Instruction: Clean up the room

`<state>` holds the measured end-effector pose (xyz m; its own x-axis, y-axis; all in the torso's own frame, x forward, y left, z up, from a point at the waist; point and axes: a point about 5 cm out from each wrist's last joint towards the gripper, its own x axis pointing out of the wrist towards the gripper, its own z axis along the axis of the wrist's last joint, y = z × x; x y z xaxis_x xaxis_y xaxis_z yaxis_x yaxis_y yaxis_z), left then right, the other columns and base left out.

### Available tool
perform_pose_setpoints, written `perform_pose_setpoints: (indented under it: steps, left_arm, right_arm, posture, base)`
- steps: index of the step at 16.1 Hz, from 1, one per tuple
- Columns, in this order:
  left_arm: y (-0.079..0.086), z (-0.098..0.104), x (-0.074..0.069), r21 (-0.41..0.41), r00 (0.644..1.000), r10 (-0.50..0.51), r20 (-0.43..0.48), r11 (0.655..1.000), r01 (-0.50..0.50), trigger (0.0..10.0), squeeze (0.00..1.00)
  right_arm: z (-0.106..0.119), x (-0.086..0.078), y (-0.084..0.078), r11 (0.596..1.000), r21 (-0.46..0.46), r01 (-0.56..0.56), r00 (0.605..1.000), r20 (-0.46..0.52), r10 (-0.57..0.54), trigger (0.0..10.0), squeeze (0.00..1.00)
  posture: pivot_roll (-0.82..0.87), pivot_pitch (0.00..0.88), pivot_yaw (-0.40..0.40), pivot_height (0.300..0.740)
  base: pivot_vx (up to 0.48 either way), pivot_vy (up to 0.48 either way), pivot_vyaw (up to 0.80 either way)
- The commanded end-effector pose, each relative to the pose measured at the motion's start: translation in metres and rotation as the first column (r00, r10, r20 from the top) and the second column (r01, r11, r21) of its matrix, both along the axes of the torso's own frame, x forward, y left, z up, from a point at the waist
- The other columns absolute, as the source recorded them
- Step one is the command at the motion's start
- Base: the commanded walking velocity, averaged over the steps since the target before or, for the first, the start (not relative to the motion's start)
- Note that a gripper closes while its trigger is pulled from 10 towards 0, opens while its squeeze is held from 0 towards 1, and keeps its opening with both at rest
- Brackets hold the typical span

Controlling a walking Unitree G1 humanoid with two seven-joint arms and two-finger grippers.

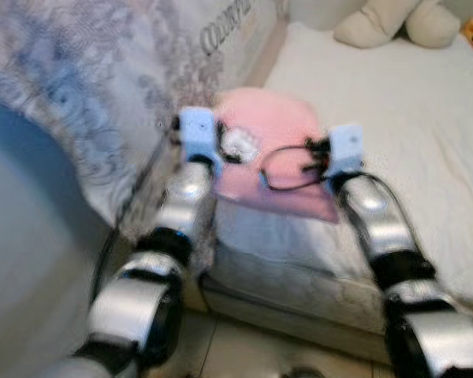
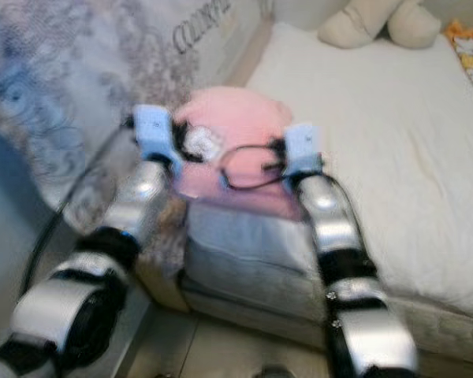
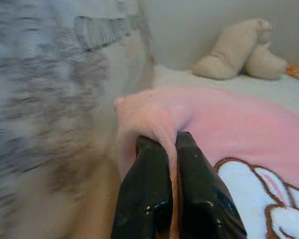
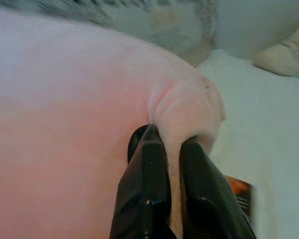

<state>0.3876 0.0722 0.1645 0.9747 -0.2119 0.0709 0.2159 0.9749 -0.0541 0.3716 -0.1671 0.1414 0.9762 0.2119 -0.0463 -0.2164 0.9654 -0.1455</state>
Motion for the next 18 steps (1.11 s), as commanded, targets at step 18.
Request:
perform_pose_setpoints:
  steps: [18]
  left_arm:
    - [0.055, -0.027, 0.003, 0.232, 0.946, 0.319, -0.053, 0.926, -0.299, 10.0, 0.00]
  right_arm:
    - [-0.054, -0.002, 0.054, 0.979, -0.104, -0.177, 0.938, -0.319, 0.136, 10.0, 0.00]
  posture:
    - [-0.16, 0.281, 0.001, 0.740]
  base:
    - [0.160, 0.000, 0.00]
